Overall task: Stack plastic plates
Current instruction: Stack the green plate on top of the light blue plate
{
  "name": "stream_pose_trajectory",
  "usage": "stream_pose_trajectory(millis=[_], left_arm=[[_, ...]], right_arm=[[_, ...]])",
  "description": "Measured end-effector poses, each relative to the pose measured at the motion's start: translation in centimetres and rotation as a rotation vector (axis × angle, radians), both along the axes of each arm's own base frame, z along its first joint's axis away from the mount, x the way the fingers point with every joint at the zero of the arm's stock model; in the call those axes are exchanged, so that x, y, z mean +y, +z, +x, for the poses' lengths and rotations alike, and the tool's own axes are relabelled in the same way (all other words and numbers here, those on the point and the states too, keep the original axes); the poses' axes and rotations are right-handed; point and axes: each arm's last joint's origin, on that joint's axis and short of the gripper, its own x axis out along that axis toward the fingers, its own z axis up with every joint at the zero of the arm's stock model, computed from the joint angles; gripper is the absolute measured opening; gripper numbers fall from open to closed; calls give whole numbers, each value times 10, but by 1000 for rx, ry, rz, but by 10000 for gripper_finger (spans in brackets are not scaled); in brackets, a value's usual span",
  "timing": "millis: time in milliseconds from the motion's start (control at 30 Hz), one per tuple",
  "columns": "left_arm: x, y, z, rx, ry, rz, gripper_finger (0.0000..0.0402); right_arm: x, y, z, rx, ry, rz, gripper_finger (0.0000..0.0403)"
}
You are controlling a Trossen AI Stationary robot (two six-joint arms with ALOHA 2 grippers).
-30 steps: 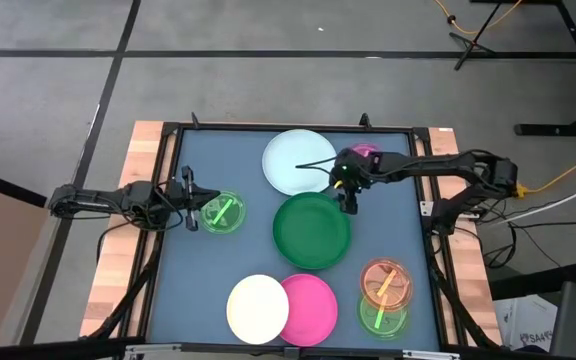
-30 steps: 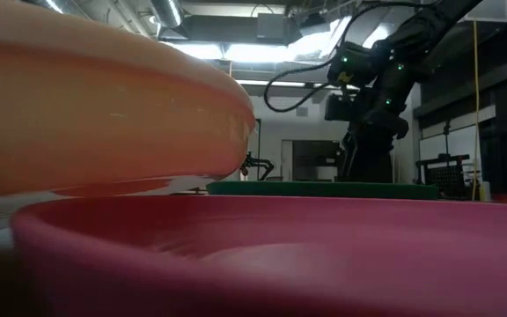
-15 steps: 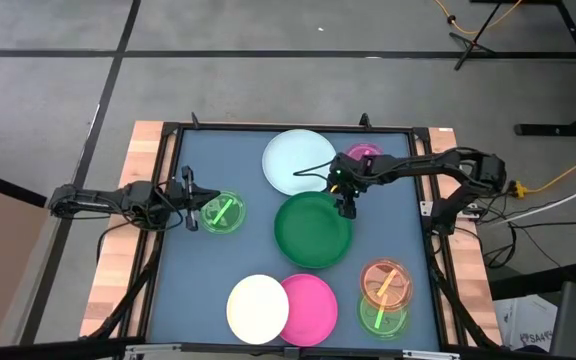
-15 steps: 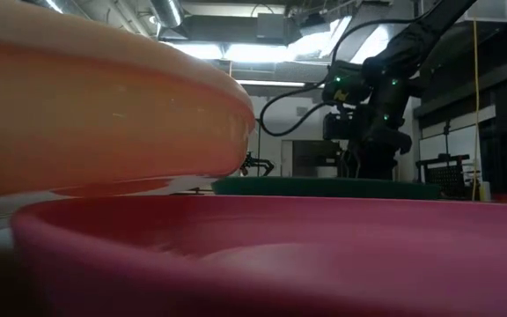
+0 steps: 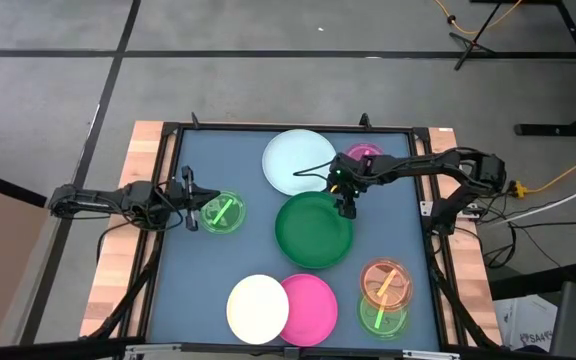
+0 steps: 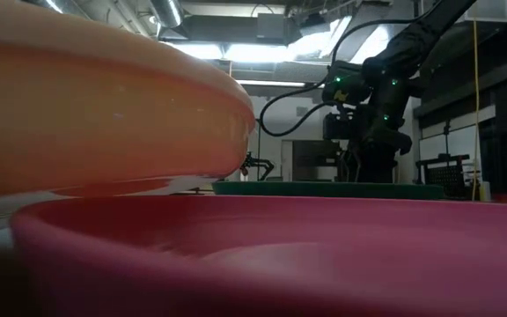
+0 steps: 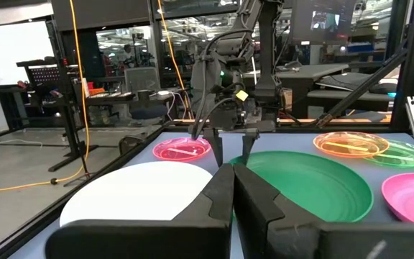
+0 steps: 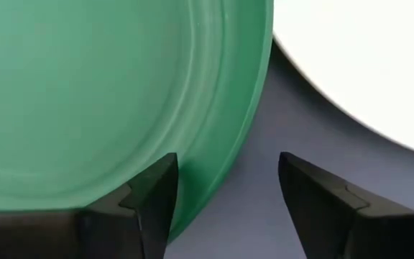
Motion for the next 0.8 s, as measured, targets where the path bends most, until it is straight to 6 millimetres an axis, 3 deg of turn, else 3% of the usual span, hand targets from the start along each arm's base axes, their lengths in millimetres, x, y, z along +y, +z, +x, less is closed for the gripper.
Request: stream_pose_trajectory(millis=[800], left_arm=[[0,0,0,0,0,2,2]], right_arm=[[0,0,0,-1,0,-1,74]])
